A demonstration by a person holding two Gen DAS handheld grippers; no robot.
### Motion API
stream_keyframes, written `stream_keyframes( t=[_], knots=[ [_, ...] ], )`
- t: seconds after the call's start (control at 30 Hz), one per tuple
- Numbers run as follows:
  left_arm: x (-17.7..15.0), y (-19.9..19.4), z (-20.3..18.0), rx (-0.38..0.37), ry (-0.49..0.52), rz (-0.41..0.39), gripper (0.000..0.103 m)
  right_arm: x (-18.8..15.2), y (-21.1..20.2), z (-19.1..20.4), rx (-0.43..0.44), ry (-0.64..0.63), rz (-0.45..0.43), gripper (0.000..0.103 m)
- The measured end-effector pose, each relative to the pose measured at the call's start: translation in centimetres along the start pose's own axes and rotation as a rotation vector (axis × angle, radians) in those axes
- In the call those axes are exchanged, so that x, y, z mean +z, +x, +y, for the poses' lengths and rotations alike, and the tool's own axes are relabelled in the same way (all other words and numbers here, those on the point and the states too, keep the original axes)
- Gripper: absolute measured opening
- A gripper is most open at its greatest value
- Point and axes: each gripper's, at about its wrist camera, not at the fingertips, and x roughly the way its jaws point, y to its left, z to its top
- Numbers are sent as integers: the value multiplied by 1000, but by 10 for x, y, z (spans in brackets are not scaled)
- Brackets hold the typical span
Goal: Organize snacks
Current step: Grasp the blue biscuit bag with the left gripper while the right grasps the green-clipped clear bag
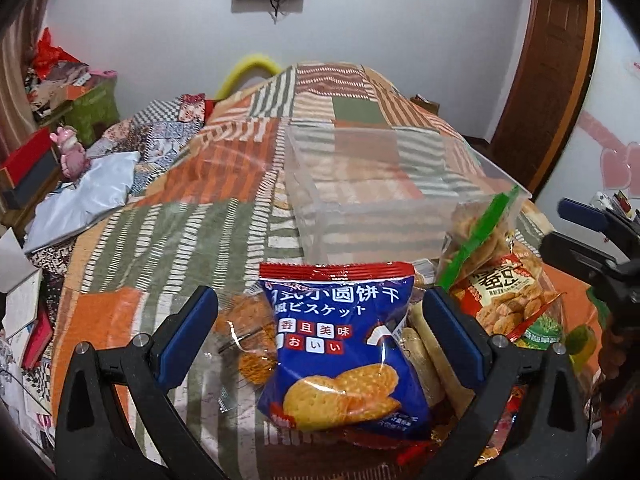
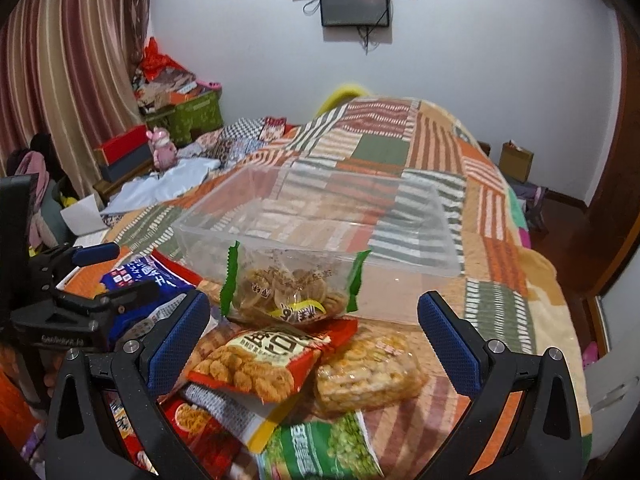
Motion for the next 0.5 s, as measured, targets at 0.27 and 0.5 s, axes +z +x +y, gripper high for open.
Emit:
stream_keyframes(
  t=[0.27,0.5],
  knots=[
    [-4,18,1,-35,-6,41,103,6,31,4,13,1,77,103],
    [-7,29,2,-43,-26,65,84,8,47,-3,60,53,119,103]
  ],
)
